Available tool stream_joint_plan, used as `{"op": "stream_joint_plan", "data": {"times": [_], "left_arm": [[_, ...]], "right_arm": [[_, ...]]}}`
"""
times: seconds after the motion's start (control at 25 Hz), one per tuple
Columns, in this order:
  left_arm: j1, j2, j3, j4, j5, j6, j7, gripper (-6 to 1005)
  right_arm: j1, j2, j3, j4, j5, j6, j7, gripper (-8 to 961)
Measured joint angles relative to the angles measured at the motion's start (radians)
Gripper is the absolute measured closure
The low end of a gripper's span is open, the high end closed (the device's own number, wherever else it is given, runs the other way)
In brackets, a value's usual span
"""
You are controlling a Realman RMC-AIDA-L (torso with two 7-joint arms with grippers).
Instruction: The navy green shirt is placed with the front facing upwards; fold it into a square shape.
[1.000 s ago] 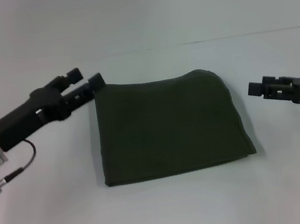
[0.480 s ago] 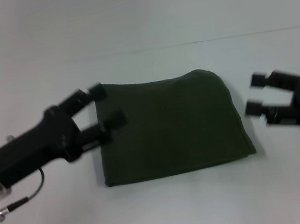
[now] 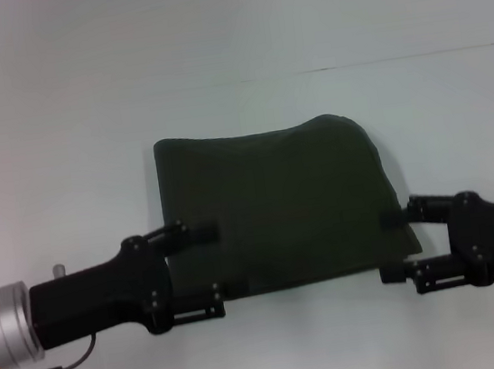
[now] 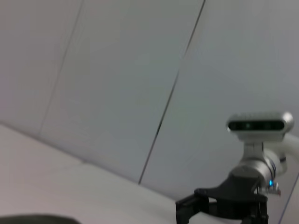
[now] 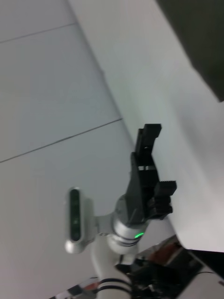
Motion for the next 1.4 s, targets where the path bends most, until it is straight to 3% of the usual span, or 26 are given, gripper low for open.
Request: {"op": "stream_joint_plan", "data": {"times": [0.4,1.4], "left_arm": [[-0.03,0.004,0.044,0.029,0.11,-0.002,-0.059,96],[-0.038,0.006,0.046,0.028,0.119,-0.008,-0.063,97]], "right_arm": [[0.043,0.002,-0.002,0.004,-0.1,0.034,0.054,28],[0.03,0.01,-0.014,0.008,-0.102,0.055,0.048,28]]}}
